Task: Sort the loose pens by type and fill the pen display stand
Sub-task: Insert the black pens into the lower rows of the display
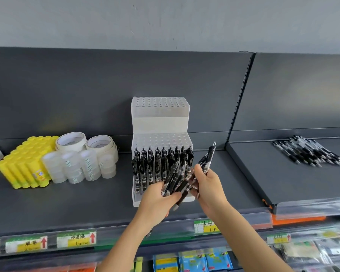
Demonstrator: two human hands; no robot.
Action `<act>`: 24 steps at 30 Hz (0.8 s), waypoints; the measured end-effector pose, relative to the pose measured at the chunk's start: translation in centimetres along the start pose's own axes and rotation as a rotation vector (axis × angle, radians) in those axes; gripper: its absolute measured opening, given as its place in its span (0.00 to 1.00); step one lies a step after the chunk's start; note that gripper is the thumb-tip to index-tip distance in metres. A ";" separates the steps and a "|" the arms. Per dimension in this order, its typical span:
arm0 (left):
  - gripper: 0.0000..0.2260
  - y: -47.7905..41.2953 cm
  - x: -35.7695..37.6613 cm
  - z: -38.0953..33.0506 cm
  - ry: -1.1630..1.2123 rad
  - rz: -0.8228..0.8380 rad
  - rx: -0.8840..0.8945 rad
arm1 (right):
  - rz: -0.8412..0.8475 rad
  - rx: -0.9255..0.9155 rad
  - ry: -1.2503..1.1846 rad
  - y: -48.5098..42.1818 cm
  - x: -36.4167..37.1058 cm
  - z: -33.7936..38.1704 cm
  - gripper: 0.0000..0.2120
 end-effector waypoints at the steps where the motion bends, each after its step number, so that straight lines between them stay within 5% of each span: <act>1: 0.08 0.0 -0.2 0.3 -0.017 -0.002 -0.006 | -0.031 -0.024 0.059 -0.1 -0.4 0.3 0.11; 9: 0.09 -0.2 -1.6 0.7 -0.079 -0.006 0.020 | -0.044 -0.110 0.135 0.0 -1.4 2.9 0.15; 14: 0.09 0.0 -2.2 0.8 -0.096 -0.035 0.045 | -0.032 -0.143 0.134 0.1 -0.6 3.8 0.09; 24: 0.07 0.8 -4.4 2.6 -0.082 -0.120 -0.004 | -0.275 -0.474 0.438 0.9 -0.2 8.4 0.13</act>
Point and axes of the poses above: each hand's wrist, its own y-axis away from the middle knuckle, its own x-axis out of the palm, z = x × y, the point moved 10 cm from there along -y, towards the middle knuckle, and after that the axes turned 11 degrees about x, right-handed, at the moved point
